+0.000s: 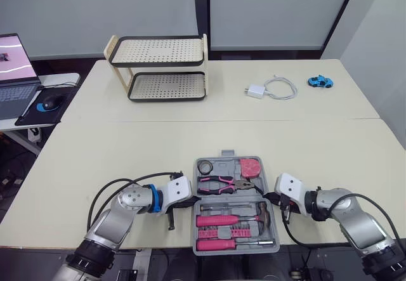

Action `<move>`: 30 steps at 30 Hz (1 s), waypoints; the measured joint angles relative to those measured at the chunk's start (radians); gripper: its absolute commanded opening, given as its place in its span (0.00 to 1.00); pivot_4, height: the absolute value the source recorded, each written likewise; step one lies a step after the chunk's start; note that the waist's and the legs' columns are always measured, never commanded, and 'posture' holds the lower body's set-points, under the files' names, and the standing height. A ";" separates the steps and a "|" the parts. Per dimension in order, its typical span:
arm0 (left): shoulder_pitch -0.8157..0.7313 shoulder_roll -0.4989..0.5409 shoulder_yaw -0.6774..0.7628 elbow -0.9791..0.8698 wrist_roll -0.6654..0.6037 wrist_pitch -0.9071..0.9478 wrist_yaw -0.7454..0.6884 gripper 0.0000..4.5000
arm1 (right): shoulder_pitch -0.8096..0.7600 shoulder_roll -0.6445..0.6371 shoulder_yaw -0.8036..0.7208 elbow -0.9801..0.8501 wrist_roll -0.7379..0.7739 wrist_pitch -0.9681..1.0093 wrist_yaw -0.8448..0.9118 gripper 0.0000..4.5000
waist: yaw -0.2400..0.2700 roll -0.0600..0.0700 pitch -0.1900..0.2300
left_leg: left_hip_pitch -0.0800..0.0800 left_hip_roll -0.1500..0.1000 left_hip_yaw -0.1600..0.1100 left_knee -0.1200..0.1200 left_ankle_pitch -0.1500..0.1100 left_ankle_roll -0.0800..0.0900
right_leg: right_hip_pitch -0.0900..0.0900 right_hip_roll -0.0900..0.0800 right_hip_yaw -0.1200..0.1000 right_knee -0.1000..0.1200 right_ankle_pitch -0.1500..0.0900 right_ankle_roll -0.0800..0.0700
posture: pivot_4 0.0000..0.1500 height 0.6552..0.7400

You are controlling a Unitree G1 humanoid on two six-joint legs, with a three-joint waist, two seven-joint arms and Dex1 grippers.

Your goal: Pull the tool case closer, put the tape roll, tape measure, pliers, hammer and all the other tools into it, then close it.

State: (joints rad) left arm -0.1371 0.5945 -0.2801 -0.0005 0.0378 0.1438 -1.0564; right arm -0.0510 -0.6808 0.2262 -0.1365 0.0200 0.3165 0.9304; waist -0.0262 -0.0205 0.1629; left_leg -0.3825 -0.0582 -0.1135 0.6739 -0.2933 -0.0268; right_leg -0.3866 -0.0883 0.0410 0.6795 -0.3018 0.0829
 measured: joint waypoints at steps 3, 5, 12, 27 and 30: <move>0.001 0.000 0.000 -0.001 0.000 0.000 -0.002 0.00 | 0.004 -0.004 0.000 -0.005 0.001 0.001 0.004 0.00 | 0.000 0.000 0.000 | 0.000 0.000 0.000 0.000 0.000 0.000 | 0.000 0.000 0.000 0.000 0.000 0.000 | 1.00 1.00; 0.001 0.000 -0.001 -0.001 0.001 0.000 -0.002 0.00 | 0.008 -0.005 0.000 -0.009 0.001 0.001 0.004 0.00 | 0.000 0.000 0.000 | 0.000 0.000 0.000 0.000 0.000 0.000 | 0.000 0.000 0.000 0.000 0.000 0.000 | 1.00 1.00; -0.005 -0.014 -0.001 0.004 0.004 -0.002 0.007 0.00 | 0.011 -0.004 0.000 -0.010 0.000 0.002 0.004 0.00 | 0.001 0.000 0.000 | 0.000 0.000 0.000 0.000 0.000 0.000 | 0.000 0.000 0.000 0.000 0.000 0.000 | 1.00 1.00; -0.031 -0.024 -0.001 0.040 0.012 -0.019 0.026 0.00 | 0.007 0.022 -0.004 -0.010 -0.031 0.001 -0.039 0.00 | 0.000 0.000 0.000 | 0.001 0.000 0.000 0.000 0.000 0.000 | 0.001 0.000 0.000 0.000 0.000 0.000 | 1.00 1.00; -0.034 -0.029 0.000 0.045 0.015 -0.022 0.032 0.00 | 0.003 0.027 -0.004 -0.010 -0.040 0.001 -0.046 0.00 | 0.000 0.000 0.000 | 0.001 0.000 0.000 0.000 0.000 0.000 | 0.001 0.000 0.000 0.000 0.000 0.000 | 1.00 1.00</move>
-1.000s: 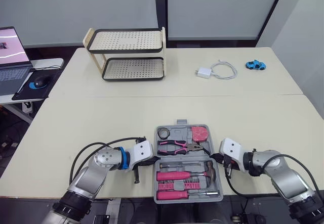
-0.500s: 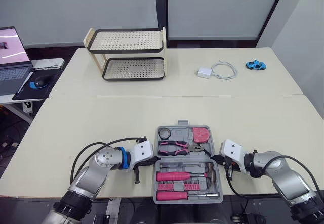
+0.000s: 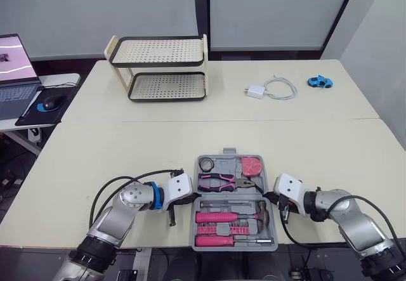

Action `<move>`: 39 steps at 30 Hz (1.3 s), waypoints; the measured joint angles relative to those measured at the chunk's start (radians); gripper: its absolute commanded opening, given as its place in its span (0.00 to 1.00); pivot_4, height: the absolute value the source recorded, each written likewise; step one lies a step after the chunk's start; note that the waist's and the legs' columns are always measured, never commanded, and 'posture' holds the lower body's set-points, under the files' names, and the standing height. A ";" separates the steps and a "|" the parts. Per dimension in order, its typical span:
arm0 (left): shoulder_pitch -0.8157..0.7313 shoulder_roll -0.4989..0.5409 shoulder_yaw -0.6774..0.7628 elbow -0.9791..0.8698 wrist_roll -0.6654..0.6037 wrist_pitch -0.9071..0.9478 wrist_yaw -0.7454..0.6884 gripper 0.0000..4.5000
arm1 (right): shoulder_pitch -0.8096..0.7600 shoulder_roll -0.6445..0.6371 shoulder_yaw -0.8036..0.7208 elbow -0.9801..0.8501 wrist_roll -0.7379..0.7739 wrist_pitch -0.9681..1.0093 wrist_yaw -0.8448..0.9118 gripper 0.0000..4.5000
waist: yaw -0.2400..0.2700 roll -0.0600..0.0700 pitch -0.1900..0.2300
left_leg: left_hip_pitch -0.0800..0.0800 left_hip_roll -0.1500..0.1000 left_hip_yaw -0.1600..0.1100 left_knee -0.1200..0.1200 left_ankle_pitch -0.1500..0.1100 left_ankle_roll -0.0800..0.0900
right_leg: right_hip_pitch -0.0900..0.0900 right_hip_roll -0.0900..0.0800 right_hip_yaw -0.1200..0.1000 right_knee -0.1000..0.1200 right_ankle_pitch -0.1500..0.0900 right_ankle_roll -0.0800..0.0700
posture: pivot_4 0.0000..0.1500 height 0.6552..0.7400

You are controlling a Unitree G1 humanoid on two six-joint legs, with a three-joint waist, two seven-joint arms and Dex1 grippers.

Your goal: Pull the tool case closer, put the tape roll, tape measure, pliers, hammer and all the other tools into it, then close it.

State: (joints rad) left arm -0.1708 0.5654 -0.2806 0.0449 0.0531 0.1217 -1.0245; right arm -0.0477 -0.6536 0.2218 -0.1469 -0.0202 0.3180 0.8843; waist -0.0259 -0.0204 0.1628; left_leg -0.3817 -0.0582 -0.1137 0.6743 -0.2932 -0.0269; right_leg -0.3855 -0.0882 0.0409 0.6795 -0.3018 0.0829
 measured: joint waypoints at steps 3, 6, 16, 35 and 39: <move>-0.004 -0.002 0.000 0.002 0.005 -0.001 0.009 0.00 | -0.001 0.003 0.000 0.000 -0.005 0.001 -0.010 0.00 | 0.000 0.000 0.000 | 0.000 0.000 0.000 0.000 0.000 0.000 | 0.000 0.000 0.000 0.000 0.000 0.000 | 1.00 1.00; -0.011 -0.007 -0.004 0.008 0.009 -0.001 0.010 0.00 | -0.005 0.007 0.000 0.000 -0.013 0.002 -0.017 0.00 | 0.000 0.000 0.000 | 0.000 0.000 0.000 0.000 0.000 0.000 | 0.000 0.000 0.000 0.000 0.000 0.000 | 1.00 1.00; -0.019 -0.013 -0.008 0.016 0.011 -0.001 0.013 0.00 | -0.012 0.011 -0.002 0.000 -0.031 0.009 -0.018 0.00 | 0.001 0.000 0.000 | 0.000 0.000 0.000 0.000 0.000 0.000 | 0.000 0.000 0.000 0.000 0.000 0.000 | 1.00 1.00; -0.021 -0.014 -0.009 0.019 0.012 -0.001 0.013 0.00 | -0.016 0.022 -0.005 0.005 -0.039 0.014 -0.019 0.00 | 0.001 0.000 0.000 | 0.000 0.000 0.000 0.000 0.000 0.000 | 0.000 0.000 0.000 0.000 0.000 0.000 | 1.00 1.00; -0.026 -0.015 -0.010 0.025 0.013 -0.002 0.013 0.00 | -0.026 0.023 -0.005 0.015 -0.039 0.013 -0.018 0.00 | 0.001 0.001 -0.001 | 0.001 0.000 0.000 0.000 0.000 0.000 | 0.001 0.000 0.000 0.000 0.000 0.000 | 1.00 1.00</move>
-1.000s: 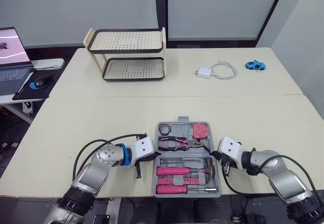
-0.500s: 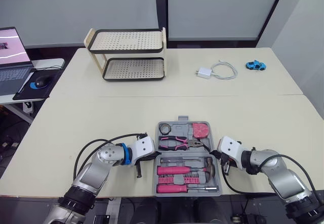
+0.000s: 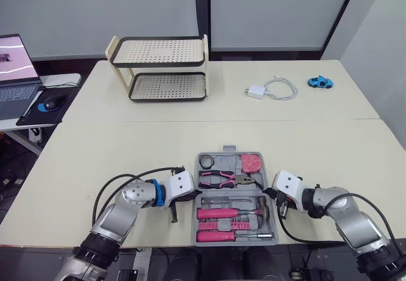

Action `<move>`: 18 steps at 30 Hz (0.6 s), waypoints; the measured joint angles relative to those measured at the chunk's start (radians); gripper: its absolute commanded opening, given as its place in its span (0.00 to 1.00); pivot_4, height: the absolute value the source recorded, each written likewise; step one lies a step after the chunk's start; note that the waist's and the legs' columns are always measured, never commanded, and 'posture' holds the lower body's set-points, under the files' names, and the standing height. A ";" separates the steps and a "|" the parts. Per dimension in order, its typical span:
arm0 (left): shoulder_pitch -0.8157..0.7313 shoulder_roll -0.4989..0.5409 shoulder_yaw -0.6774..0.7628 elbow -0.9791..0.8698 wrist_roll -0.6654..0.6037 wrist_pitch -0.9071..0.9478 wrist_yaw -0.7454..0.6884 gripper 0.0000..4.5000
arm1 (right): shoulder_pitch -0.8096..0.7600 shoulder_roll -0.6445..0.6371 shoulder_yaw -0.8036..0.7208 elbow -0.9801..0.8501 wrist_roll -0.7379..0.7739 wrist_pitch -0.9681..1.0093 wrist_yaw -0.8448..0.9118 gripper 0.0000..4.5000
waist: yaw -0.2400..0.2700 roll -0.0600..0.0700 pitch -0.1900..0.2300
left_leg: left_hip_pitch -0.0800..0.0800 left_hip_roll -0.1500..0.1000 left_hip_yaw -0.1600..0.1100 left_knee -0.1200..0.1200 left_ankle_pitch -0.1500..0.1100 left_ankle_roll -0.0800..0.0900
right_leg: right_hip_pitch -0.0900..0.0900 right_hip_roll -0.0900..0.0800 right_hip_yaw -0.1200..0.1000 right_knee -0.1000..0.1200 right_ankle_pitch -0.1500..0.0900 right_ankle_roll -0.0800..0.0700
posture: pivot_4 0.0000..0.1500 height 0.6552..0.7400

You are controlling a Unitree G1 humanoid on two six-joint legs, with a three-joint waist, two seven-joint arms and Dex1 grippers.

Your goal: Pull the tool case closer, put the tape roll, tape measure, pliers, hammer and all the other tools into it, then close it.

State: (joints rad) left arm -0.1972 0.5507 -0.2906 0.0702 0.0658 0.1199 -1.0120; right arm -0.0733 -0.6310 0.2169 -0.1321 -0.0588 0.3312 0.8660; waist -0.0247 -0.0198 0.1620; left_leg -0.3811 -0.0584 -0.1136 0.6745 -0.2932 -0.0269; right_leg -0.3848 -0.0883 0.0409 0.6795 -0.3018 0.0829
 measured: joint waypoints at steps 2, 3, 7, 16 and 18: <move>0.000 0.000 0.000 0.000 0.000 0.000 0.000 0.00 | -0.004 0.000 0.000 0.004 0.000 0.000 0.000 0.00 | 0.000 0.000 0.000 | 0.000 0.000 0.000 0.000 0.000 0.000 | 0.000 0.000 0.000 0.000 0.000 0.000 | 1.00 1.00; -0.001 0.000 0.000 0.000 0.001 -0.001 0.000 0.00 | -0.007 0.000 0.000 0.007 0.000 0.000 0.000 0.00 | 0.000 0.000 0.000 | 0.000 0.000 0.000 0.000 0.000 0.000 | 0.000 0.000 0.000 0.000 0.000 0.000 | 1.00 1.00; -0.001 -0.001 -0.001 0.001 0.002 -0.001 0.001 0.00 | -0.012 0.001 0.001 0.011 0.000 0.000 0.000 0.00 | 0.000 0.000 0.000 | 0.000 0.000 0.000 0.000 0.000 0.000 | 0.000 0.000 0.000 0.000 0.000 0.000 | 1.00 1.00; -0.002 0.010 0.007 0.002 -0.005 0.001 0.002 0.00 | -0.003 -0.006 -0.002 -0.003 0.001 0.008 -0.005 0.00 | 0.001 0.000 0.000 | 0.000 0.000 0.000 0.000 0.000 0.000 | 0.000 0.000 0.000 0.000 0.000 0.000 | 1.00 1.00; -0.001 0.013 0.007 0.002 -0.010 0.002 0.002 0.00 | 0.008 -0.013 -0.004 -0.017 0.002 0.011 -0.010 0.00 | 0.001 0.000 0.000 | 0.000 0.000 0.000 0.000 0.000 0.000 | 0.000 0.000 0.000 0.000 0.000 0.000 | 1.00 1.00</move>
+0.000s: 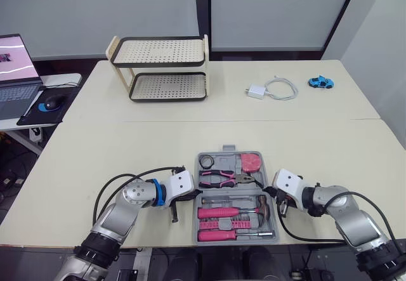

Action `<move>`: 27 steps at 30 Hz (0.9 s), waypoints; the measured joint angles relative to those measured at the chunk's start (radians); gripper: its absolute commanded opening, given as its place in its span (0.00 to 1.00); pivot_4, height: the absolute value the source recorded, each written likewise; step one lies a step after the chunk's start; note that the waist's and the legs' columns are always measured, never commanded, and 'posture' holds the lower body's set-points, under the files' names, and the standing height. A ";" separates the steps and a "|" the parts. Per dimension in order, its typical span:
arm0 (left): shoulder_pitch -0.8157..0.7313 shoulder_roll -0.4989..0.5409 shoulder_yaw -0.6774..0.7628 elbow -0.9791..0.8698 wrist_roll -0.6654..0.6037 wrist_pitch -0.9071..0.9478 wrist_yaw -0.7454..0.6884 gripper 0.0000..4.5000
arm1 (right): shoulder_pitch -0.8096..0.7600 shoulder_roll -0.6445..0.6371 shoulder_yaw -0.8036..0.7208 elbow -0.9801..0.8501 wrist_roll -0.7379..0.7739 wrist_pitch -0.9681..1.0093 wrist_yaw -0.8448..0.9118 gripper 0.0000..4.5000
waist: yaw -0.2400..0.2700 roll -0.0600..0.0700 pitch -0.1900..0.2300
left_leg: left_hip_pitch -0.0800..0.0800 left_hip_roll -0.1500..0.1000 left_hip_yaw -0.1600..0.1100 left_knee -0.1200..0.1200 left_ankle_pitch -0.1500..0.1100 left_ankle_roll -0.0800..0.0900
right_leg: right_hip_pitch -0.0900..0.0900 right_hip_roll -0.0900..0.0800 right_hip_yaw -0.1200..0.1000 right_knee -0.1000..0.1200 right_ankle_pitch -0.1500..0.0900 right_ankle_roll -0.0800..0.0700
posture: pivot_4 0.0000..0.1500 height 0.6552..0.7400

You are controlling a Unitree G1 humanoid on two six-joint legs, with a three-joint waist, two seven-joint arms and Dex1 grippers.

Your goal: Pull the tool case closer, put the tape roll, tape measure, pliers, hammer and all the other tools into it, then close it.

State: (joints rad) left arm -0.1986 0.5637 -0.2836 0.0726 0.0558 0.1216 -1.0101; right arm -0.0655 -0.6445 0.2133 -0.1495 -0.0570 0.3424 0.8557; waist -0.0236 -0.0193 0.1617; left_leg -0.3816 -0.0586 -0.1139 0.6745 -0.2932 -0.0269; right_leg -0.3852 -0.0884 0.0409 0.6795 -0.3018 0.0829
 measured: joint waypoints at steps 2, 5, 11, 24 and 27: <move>0.002 0.002 0.002 0.000 -0.006 0.002 0.001 0.00 | 0.010 -0.007 -0.004 -0.013 0.001 0.010 -0.005 0.00 | -0.001 0.000 0.000 | 0.000 0.000 0.000 0.000 0.000 0.000 | 0.000 0.000 0.000 0.000 0.000 0.000 | 1.00 1.00; 0.015 0.014 0.012 0.000 -0.020 0.002 0.007 0.00 | 0.026 -0.024 -0.014 -0.040 0.000 0.035 -0.017 0.00 | -0.003 0.000 0.000 | 0.000 0.000 0.000 0.000 0.000 0.000 | -0.001 0.000 0.000 0.000 0.000 0.000 | 1.00 1.00; 0.033 0.055 0.036 -0.002 -0.044 0.002 0.017 0.00 | 0.068 -0.053 -0.055 -0.090 0.000 0.049 -0.054 0.00 | -0.003 0.000 0.000 | 0.000 0.001 0.000 -0.001 0.000 0.000 | -0.001 0.000 0.000 0.000 0.000 0.000 | 1.00 1.00; 0.218 0.280 0.183 -0.334 -0.362 0.058 -0.256 0.00 | 0.310 -0.090 -0.319 -0.326 0.174 0.069 -0.045 0.00 | 0.000 0.001 0.000 | 0.001 0.001 0.002 -0.008 0.000 0.000 | 0.000 -0.002 0.001 -0.004 0.000 0.000 | 1.00 1.00; 0.197 0.240 0.099 -0.409 -0.349 0.092 -0.244 0.00 | 0.330 -0.090 -0.322 -0.333 0.199 0.100 -0.044 0.00 | 0.000 0.001 0.000 | 0.001 0.001 0.003 -0.008 0.000 0.000 | 0.001 -0.001 0.001 -0.004 0.000 0.000 | 1.00 1.00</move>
State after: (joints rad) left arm -0.0021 0.8037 -0.1845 -0.3368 -0.2933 0.2134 -1.2543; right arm 0.2644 -0.7342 -0.1088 -0.4822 0.1425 0.4423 0.8115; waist -0.0240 -0.0185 0.1619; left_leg -0.3802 -0.0579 -0.1112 0.6666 -0.2932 -0.0267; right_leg -0.3844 -0.0898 0.0418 0.6760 -0.3018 0.0828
